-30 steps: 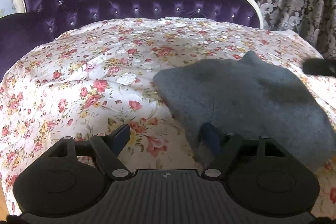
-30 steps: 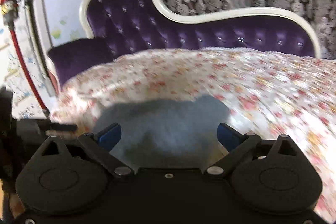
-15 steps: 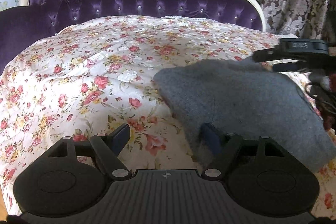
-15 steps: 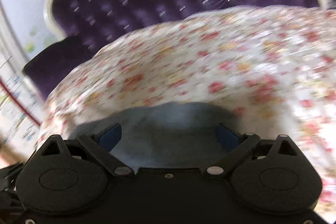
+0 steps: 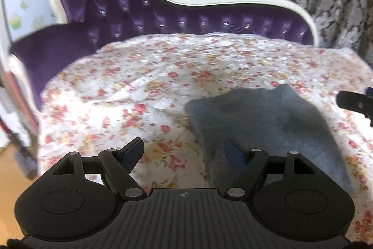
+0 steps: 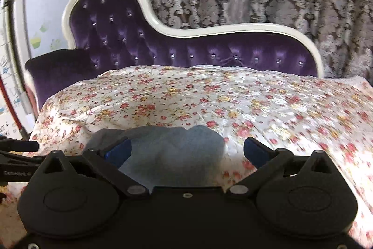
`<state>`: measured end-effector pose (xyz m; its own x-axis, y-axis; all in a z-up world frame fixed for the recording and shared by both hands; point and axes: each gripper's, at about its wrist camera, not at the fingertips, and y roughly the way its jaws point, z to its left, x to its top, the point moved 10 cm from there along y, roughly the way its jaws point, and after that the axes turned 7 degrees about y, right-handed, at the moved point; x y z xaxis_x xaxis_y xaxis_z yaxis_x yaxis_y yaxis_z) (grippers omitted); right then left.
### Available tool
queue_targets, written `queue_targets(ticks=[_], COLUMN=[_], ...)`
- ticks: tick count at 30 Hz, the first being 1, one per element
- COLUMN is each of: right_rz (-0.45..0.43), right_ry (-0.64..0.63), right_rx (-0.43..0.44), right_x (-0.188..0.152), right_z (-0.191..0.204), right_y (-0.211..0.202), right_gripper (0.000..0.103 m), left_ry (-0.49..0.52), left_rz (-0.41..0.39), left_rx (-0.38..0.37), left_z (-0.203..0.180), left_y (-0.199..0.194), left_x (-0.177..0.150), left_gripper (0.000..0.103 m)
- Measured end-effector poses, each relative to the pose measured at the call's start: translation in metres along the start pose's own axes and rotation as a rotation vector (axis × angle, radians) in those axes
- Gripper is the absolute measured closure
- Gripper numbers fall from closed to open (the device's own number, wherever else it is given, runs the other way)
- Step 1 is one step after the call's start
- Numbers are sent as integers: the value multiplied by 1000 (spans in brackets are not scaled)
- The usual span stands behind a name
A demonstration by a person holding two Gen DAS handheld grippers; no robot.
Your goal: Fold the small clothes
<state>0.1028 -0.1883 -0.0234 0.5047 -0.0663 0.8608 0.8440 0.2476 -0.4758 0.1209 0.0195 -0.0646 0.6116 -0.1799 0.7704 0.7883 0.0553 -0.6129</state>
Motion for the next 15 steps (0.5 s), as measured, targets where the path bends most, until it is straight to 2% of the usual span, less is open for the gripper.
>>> queue_targets(ticks=[2,4,8,15], right_rz=[9,19,26,46], right_ry=[22,40,78,68], right_rx=[-50,-83,-62,-100], right_x=[-4,-8,-16,-31], right_z=[-1,-2,1,2], right_y=[-10,-16,-30,-47], right_gripper=[1,1,1,1], left_ry=[27,28,-18,-21], left_rz=[1,-24,-13,-10], left_rx=[19,-22,-111,-104], left_z=[-6,-13,-25,-35], left_y=[-9,-17,-26,-35], left_x=[4,6,5,-6], left_gripper=[28,28,28,28])
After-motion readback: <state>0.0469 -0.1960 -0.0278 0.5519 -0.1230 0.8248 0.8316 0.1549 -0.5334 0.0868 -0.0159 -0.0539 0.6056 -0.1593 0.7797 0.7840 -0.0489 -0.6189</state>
